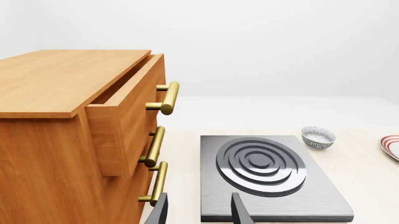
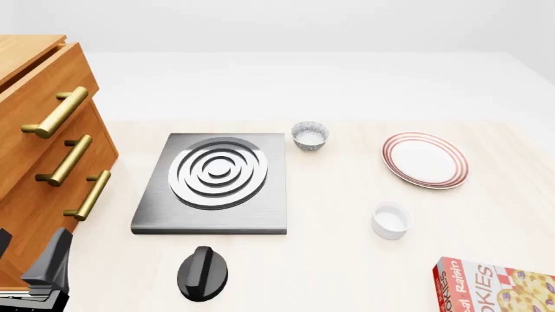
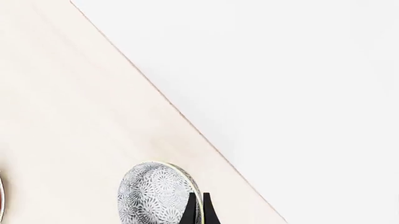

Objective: Pick the akita bowl next to the cookies box and place it on the plate.

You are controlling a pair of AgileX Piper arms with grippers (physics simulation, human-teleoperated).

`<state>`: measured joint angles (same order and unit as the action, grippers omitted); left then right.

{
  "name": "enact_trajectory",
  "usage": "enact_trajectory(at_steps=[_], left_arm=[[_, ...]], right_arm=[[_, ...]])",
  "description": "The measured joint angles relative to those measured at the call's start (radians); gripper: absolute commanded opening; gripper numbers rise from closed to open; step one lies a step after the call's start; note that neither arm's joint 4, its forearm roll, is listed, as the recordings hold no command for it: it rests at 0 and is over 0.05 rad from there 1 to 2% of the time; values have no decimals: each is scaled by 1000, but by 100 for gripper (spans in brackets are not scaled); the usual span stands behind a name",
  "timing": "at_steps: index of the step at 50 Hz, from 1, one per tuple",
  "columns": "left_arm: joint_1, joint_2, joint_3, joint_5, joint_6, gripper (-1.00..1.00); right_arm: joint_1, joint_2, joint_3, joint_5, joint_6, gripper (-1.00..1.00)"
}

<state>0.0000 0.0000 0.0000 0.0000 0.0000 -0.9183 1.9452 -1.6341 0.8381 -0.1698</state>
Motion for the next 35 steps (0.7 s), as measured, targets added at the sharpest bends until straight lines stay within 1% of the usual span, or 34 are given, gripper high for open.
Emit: enact_trajectory(at_steps=[21,25,35], left_arm=[[0,0,0,0,0,100],[0,0,0,0,0,100],[0,0,0,0,0,100]], right_arm=[[20,-143,-26,109,18,-100],[25,-161,-30,123,30,-100],[73,-206,-53,168,83,-100]])
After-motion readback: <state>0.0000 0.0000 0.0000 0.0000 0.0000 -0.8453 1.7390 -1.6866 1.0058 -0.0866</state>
